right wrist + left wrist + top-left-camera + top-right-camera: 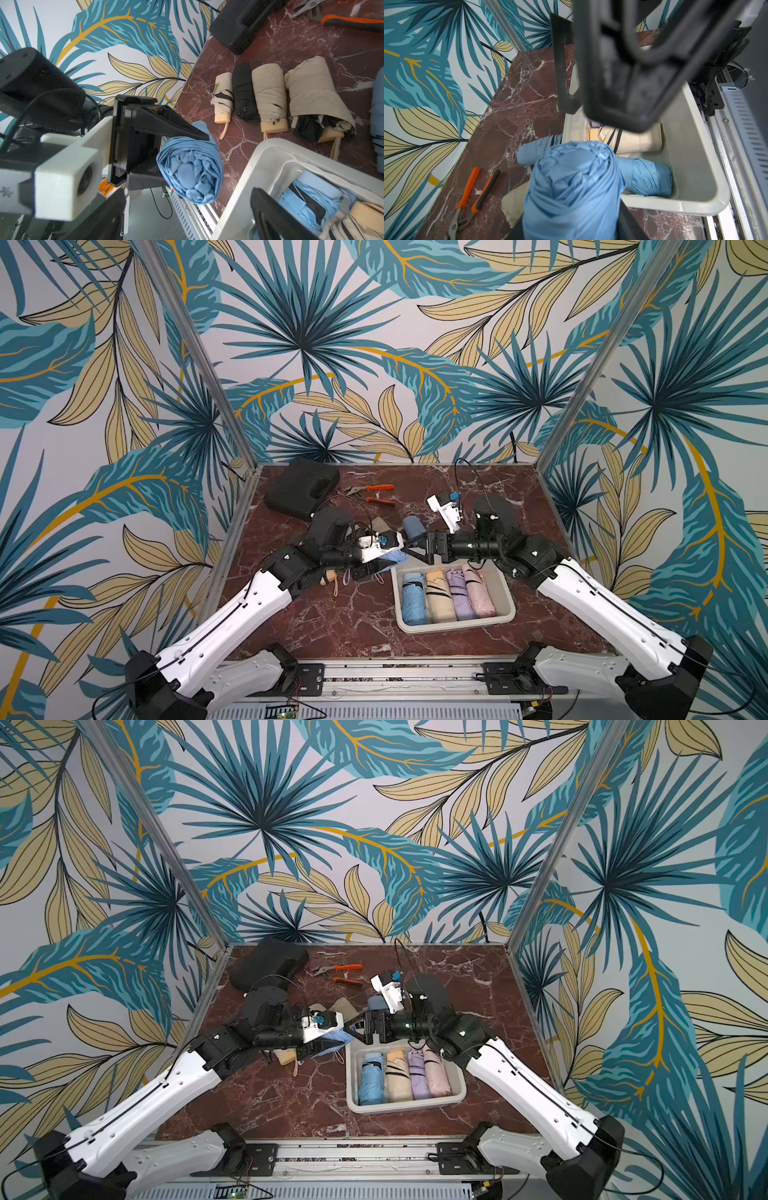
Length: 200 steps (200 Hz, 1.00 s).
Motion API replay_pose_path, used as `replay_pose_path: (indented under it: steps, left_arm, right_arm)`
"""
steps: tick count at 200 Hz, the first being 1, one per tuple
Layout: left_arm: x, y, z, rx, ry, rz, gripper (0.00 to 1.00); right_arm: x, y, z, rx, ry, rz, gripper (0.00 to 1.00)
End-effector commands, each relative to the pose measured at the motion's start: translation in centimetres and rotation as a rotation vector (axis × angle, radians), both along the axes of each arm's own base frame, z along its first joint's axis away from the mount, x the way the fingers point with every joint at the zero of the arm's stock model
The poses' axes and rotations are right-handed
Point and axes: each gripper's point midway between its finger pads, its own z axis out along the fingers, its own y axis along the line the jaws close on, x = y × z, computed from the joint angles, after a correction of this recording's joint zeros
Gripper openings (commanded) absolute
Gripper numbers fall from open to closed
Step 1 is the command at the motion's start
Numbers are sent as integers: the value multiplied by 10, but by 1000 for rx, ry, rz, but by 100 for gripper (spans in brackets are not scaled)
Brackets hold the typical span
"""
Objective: Put the umbrella into the storage box
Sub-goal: Pick up the umbrella from the center of the board.
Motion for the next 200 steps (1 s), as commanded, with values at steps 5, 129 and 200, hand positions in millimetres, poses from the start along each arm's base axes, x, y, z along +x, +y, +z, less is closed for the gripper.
replay_pose_path:
  steps: [5,129,200]
  left_arm:
    - [6,-11,46,-85,-151,-46,15]
    - [1,-36,33,-144,-34,-160,19]
    - [24,-37,38,-141,0,-44,78]
  right_arm:
    - [-4,13,-14,2,36,41,93]
    - [24,32,-46,12,116,-46,50]
    - [53,26,-42,99,49,-209,0]
